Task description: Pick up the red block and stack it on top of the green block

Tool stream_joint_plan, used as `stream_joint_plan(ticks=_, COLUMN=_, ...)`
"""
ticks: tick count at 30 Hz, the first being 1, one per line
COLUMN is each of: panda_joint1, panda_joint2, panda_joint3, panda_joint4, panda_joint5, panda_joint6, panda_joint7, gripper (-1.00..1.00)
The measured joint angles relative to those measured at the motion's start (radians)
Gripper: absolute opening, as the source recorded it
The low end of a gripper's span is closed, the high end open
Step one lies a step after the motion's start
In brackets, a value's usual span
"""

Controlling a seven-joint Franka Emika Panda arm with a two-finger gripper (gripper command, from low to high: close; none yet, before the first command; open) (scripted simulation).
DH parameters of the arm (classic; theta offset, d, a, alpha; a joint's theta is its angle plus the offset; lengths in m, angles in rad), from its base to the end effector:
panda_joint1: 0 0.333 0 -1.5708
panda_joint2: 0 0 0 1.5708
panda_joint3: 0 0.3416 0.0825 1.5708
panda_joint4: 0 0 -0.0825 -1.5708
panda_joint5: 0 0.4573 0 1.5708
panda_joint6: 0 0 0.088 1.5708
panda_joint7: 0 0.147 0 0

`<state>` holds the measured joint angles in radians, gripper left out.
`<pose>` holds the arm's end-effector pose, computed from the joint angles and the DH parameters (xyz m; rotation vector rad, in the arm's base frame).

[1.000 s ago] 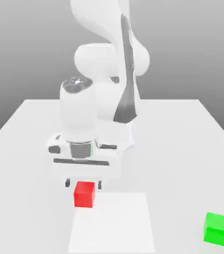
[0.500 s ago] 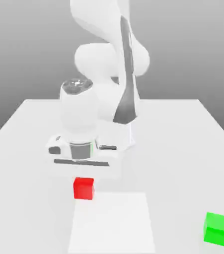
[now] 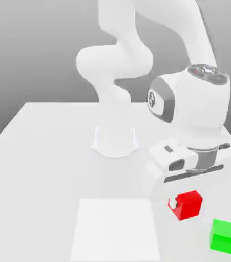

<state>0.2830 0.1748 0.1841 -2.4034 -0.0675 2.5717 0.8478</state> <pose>0.4825 0.2472 0.1666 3.0947 -0.5097 0.0009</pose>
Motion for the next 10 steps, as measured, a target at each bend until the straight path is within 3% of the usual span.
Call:
stream_joint_plan(ticks=4, panda_joint1=0.046, panda_joint2=0.126, panda_joint3=-0.002, panda_joint4=0.044, panda_joint5=-0.046, panda_joint6=0.081, panda_joint7=0.044, gripper=-1.00)
stream_joint_plan(ticks=5, panda_joint1=0.054, panda_joint2=0.158, panda_joint3=-0.011, panda_joint4=0.047, panda_joint5=-0.060, panda_joint6=0.110, panda_joint7=0.054, gripper=1.00)
stream_joint_plan(ticks=10, panda_joint1=0.054, panda_joint2=0.158, panda_joint3=-0.011, panda_joint4=0.047, panda_joint5=-0.060, panda_joint6=0.110, panda_joint7=0.054, gripper=1.00)
